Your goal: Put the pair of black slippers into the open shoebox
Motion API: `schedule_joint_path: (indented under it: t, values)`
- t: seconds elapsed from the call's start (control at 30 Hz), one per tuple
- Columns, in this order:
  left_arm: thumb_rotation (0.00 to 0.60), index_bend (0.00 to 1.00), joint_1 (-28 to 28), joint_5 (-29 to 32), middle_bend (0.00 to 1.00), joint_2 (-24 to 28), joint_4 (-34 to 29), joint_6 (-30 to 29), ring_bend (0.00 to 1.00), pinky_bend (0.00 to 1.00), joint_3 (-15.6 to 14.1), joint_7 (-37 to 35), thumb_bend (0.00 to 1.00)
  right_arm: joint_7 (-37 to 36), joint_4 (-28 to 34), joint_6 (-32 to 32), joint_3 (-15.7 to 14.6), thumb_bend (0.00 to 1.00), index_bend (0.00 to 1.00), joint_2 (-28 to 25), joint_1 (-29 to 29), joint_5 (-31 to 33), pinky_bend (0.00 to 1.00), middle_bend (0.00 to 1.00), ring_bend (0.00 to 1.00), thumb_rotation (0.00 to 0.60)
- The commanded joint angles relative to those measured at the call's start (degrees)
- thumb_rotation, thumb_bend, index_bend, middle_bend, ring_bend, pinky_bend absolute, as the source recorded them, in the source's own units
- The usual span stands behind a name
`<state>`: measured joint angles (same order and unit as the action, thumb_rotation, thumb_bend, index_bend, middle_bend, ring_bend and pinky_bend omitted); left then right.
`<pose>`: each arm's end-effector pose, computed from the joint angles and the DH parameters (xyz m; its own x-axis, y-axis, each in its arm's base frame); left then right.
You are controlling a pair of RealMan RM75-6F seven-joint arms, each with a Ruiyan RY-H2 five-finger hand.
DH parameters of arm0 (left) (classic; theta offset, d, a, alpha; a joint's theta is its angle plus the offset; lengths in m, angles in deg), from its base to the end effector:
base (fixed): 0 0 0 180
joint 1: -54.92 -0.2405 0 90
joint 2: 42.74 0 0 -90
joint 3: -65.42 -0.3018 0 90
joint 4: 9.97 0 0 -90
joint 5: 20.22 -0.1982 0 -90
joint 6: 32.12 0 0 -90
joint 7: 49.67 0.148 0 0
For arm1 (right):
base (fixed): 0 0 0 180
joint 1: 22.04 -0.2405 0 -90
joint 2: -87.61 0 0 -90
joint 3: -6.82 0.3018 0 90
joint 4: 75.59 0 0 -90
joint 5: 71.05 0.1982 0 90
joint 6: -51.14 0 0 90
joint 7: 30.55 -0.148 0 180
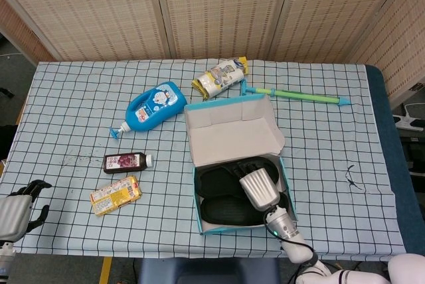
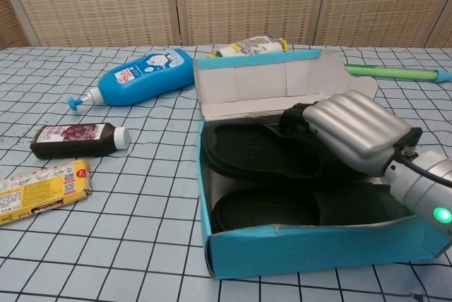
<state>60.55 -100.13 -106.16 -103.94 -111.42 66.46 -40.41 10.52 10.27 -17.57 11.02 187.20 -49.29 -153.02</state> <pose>-0.3627 0.1837 0.1794 0.5074 0.1418 0.8499 0.8524 0.0618 -0.5192 -0.1912 -0.2722 -0.0519 0.6226 -0.0323 0.7819 -0.7056 -0.4553 0.5430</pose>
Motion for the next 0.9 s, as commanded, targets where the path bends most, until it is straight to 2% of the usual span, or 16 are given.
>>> schedule_joint_path:
  t: [0.03,0.17,0.33,0.63,0.73,0.8,0.9]
  values:
    - [0.600,0.28,0.1,0.1,0.23,0.0,0.0,0.1,0.35,0.49,0.0,0.1,0.45,-3.8,7.2,1.7,0.2,0.04,0.23,-5.1,-0.1,0.8,0.37,0.35,0.18,0.600]
    - [0.600,0.28,0.0,0.1,0.23,-0.1,0.0,0.1,0.35,0.49,0.0,0.3,0.45,-4.8,10.5,1.0,0.2,0.04,0.16,-7.8,-0.1,-0.2,0.26,0.25,0.07,0.600]
    - [0.600,0.28,0.1,0.3,0.23,-0.1,0.0,0.1,0.35,0.49,0.0,0.5,0.45,-6.4,12.4,1.3,0.4,0.04,0.13,-9.3,-0.1,0.1,0.21,0.19,0.00,0.600]
    - [0.600,0.28,0.1,0.4,0.23,-0.1,0.1,0.3,0.35,0.49,0.1,0.4,0.45,-14.0,16.7,4.2,0.8,0.04,0.14,-11.2,-1.2,1.2,0.19,0.19,0.00,0.600]
    - [0.600,0.28,0.1,0.4,0.23,-0.1,0.1,0.2,0.35,0.49,0.1,0.3,0.45,-17.3,18.0,4.5,0.8,0.04,0.18,-11.3,-1.6,0.1,0.19,0.19,0.01,0.600]
    - [0.600,0.28,0.1,0.4,0.23,-0.1,0.1,0.2,0.35,0.49,0.1,0.2,0.45,-19.7,18.4,4.2,1.0,0.04,0.22,-10.9,-1.8,-0.9,0.20,0.22,0.05,0.600]
    - [0.600,0.28,0.2,0.5,0.23,-0.1,0.1,0.4,0.35,0.49,0.1,0.3,0.45,-21.7,18.1,3.4,1.5,0.08,0.33,-9.4,-2.1,-1.9,0.24,0.34,0.18,0.600]
